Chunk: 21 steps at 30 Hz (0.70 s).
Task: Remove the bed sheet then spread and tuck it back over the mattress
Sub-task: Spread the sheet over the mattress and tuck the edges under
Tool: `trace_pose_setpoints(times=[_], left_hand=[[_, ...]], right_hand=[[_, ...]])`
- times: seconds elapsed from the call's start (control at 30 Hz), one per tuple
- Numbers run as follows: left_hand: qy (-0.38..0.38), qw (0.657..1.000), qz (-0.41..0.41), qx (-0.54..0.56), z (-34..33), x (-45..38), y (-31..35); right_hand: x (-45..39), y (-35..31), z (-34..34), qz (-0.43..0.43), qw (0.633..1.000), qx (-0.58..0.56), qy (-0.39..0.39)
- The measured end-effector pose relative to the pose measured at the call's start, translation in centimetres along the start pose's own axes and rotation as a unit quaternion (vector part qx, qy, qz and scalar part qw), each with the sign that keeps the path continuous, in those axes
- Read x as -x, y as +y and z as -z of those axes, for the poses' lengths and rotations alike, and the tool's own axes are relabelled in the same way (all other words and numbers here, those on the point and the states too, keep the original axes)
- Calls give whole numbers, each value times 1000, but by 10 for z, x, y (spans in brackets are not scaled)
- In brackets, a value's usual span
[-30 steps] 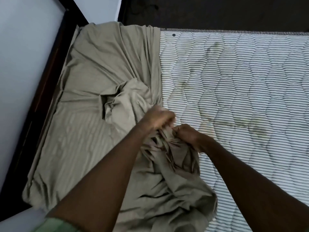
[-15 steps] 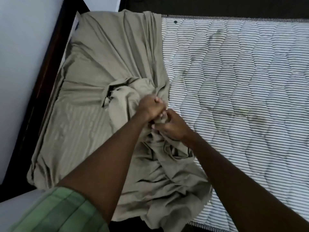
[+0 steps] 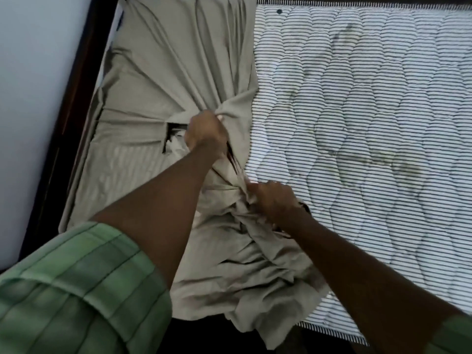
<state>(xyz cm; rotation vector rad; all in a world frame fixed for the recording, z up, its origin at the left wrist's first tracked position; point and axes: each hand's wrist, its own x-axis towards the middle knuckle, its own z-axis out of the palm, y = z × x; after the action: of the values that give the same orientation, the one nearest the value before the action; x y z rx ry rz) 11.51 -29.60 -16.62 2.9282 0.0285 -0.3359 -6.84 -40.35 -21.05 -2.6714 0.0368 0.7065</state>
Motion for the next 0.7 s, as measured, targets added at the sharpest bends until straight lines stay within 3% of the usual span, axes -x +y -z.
trace_pose_setpoints(times=[0.1,0.2,0.27,0.37,0.43,0.5,0.57,0.63,0.7], left_hand=[[-50,988,85,121,-3,-12,-13],[-53,931,176,316,-1,-16,-10],[-10,850,242,468,7,-21,-1],[39,695,311,647,19,-28,12],[50,662,319,676,16,-24,11],[37,697,310,646,11,-13,9],[-29,753,254,606,1,-6,5],[-121,808,176,549,-6,-5,1],[-168,899,63,399,-12,-5,-1]], right_hand=[[3,16,18,-50,993,94,-58],[3,29,32,-137,954,209,-166],[5,33,34,-189,918,252,-240],[6,40,36,-221,903,262,-259],[3,47,35,-231,912,237,-242],[-2,50,31,-220,949,164,-152],[-9,40,31,-173,984,31,24],[-19,20,34,-127,970,-141,155],[-29,-4,40,-140,938,-268,169]])
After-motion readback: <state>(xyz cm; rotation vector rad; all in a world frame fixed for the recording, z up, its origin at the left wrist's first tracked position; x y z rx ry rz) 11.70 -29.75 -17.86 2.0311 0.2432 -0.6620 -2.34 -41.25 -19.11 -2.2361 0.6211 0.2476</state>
